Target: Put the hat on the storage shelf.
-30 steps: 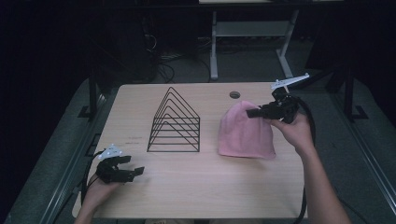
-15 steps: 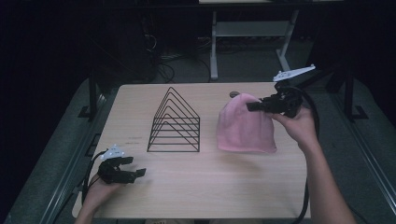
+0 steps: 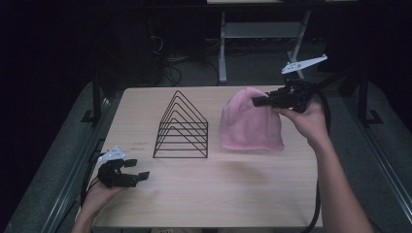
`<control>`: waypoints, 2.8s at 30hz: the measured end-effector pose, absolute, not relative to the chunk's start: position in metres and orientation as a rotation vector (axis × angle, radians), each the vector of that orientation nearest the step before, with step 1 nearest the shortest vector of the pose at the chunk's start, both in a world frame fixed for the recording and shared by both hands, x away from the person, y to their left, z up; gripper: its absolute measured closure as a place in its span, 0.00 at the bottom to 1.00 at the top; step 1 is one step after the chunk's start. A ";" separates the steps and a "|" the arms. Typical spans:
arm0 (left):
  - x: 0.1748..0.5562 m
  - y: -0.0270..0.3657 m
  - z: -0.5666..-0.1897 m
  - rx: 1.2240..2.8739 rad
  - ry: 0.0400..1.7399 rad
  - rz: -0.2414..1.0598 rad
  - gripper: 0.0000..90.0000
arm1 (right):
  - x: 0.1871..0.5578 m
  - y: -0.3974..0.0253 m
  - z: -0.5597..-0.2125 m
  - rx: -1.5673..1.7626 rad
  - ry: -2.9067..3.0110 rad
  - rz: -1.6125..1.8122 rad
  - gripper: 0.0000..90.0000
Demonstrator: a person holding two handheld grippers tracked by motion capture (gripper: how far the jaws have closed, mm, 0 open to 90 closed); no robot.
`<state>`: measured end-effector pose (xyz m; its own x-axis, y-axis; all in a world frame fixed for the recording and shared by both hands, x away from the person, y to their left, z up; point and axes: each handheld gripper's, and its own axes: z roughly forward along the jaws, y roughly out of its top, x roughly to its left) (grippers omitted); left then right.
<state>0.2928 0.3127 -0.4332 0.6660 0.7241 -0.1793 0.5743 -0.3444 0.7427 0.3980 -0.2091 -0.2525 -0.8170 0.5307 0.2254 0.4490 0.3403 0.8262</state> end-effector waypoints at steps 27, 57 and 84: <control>0.318 0.303 -0.364 2.150 0.759 0.152 0.26 | 0.406 -0.173 -0.202 0.801 2.502 1.560 0.86; 0.352 0.285 -0.296 2.149 0.601 0.125 0.38 | 0.415 -0.102 -0.158 0.637 2.551 1.566 0.85; 0.374 0.268 -0.265 2.118 0.544 0.094 0.44 | 0.424 -0.050 -0.144 0.516 2.581 1.600 0.86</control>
<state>0.3745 0.2676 -0.2651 0.8995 0.4150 -0.1366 0.3447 -0.4820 0.8055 0.4241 -0.0499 -0.1436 -0.9420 0.3125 0.1227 0.2490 0.4050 0.8797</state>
